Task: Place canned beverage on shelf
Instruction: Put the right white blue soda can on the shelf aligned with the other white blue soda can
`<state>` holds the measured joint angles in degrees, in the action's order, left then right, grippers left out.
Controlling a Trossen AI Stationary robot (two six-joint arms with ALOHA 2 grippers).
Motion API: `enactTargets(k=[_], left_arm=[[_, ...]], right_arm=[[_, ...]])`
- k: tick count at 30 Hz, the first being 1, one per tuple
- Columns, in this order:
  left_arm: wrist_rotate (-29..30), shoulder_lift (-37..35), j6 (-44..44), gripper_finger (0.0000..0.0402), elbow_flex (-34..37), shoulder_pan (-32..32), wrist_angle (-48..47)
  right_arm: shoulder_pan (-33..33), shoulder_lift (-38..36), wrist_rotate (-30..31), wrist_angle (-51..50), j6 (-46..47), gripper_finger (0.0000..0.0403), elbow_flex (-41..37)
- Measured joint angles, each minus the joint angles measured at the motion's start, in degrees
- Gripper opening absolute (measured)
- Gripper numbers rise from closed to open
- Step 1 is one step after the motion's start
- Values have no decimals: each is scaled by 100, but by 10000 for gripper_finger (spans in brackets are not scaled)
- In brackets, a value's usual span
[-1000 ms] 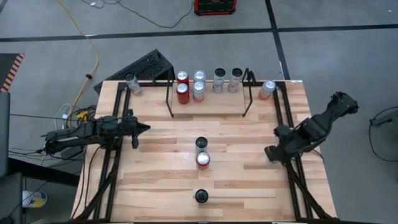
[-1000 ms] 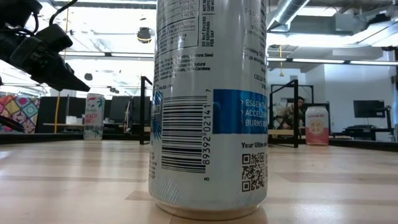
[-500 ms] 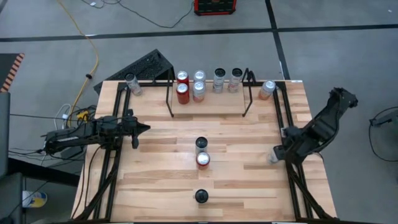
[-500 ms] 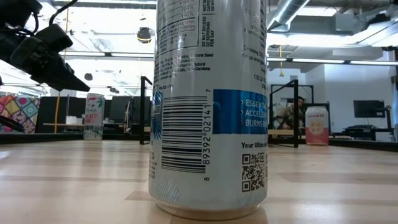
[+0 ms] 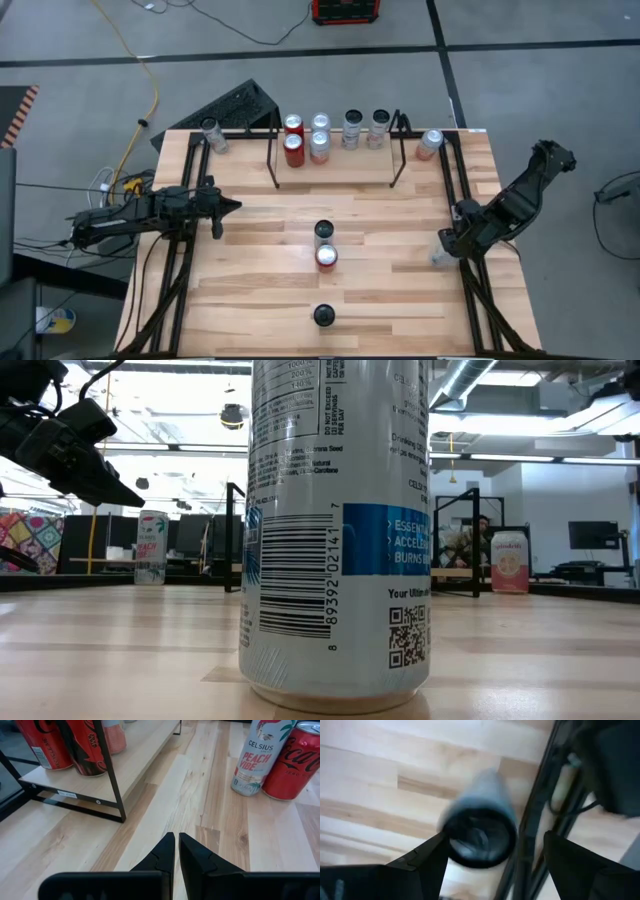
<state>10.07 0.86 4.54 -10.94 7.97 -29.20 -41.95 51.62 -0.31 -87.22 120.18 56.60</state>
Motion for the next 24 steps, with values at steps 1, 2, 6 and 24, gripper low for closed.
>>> enactTargets(k=[1,2,6,24], left_arm=[[-2,1,0,11,0,0,-1],[-2,-1,-1,11,0,0,1],[-2,1,0,11,0,0,0],[0,1,0,11,0,-2,0]], right_arm=[[0,-6,49,-39,0,302,49],[0,-9,68,-62,0,302,102],[0,-4,226,-109,-2,302,162],[-109,612,45,236,-500,302,-5]])
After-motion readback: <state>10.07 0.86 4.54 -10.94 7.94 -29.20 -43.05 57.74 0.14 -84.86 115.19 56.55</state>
